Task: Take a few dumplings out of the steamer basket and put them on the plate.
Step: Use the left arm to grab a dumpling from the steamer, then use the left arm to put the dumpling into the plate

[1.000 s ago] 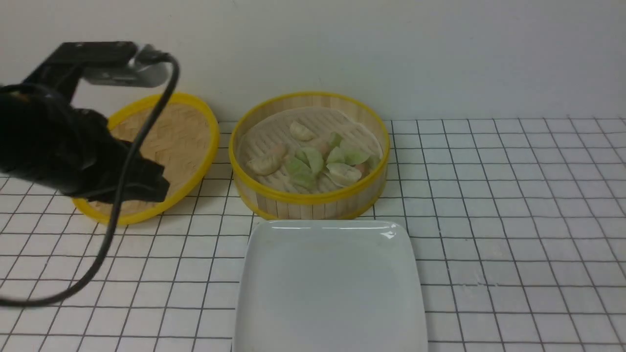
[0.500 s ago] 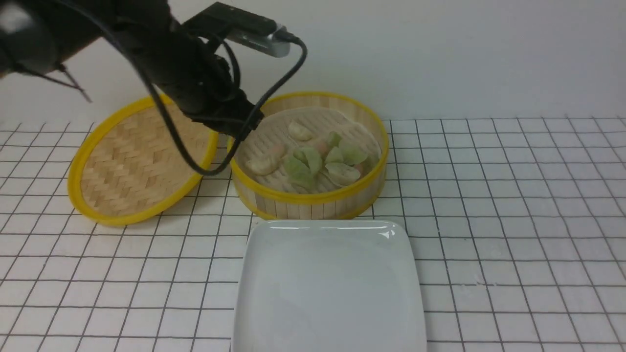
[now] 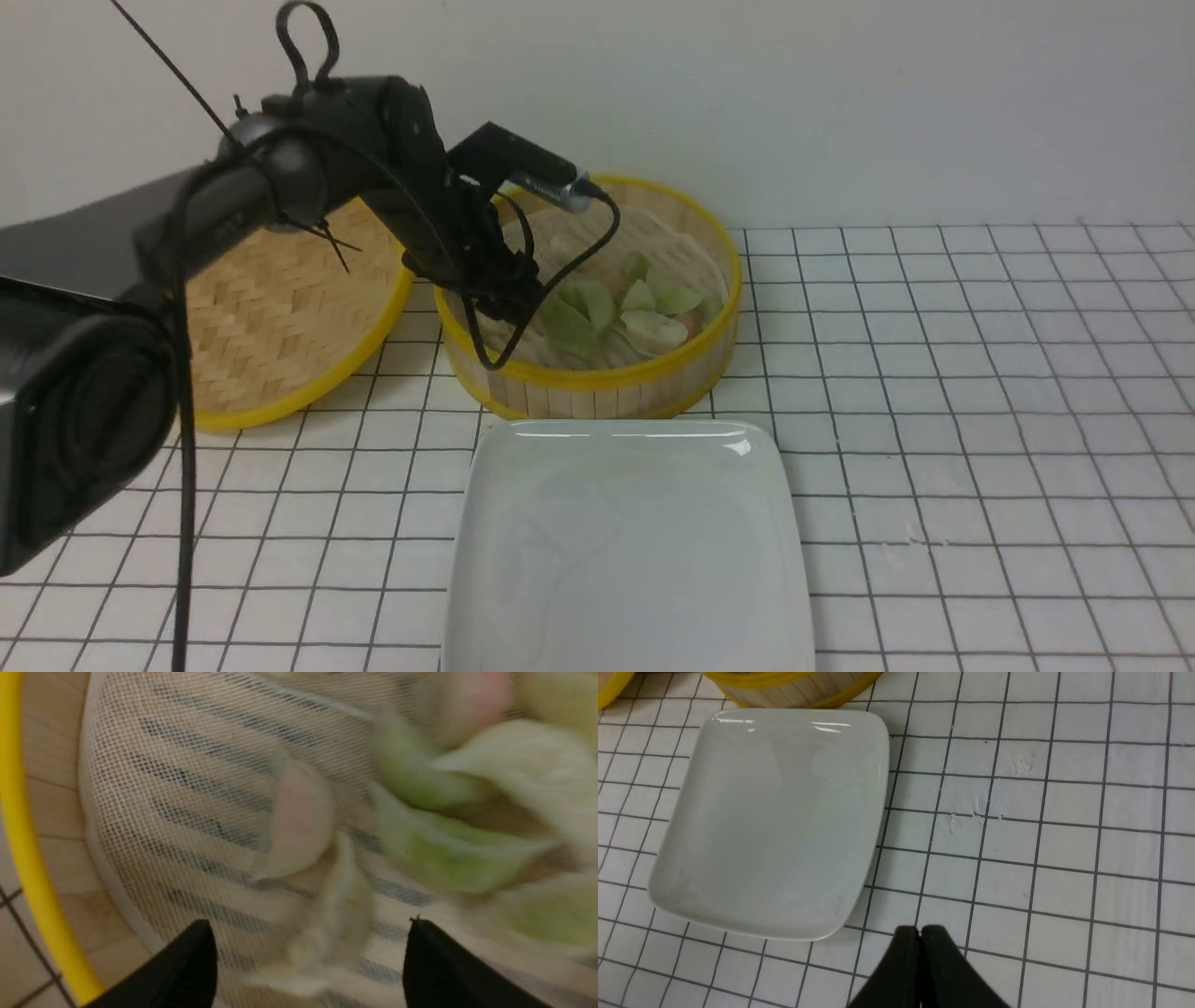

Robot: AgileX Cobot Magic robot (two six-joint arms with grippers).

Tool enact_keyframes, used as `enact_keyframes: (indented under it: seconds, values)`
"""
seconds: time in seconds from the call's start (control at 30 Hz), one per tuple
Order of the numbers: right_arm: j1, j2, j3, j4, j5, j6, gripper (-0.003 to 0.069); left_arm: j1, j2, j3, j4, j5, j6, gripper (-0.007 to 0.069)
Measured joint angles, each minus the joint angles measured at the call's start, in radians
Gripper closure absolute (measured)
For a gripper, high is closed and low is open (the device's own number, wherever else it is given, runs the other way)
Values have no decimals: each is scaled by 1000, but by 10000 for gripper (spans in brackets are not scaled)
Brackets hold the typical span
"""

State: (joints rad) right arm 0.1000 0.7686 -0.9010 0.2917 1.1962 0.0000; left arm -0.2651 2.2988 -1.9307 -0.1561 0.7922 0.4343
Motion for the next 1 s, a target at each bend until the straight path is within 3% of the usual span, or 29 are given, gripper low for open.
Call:
enact_keyframes:
  seconds: [0.2, 0.33, 0.4, 0.6, 0.83, 1.0]
  values:
    - [0, 0, 0, -17, -1, 0, 673, -6, 33, -4, 22, -58, 9, 160]
    - [0, 0, 0, -22, -4, 0, 673, -6, 38, -5, 22, -37, 1, 312]
    - [0, 0, 0, -22, -4, 0, 673, -8, 37, -7, 22, -12, -19, 459]
    - [0, 0, 0, -22, -4, 0, 673, -22, -17, -3, 33, 71, -37, 459]
    - [0, 0, 0, -22, -4, 0, 673, -22, -241, -4, 32, 173, -74, 459]
    - [0, 0, 0, -22, -4, 0, 673, -22, -402, -5, -64, 375, -89, 459]
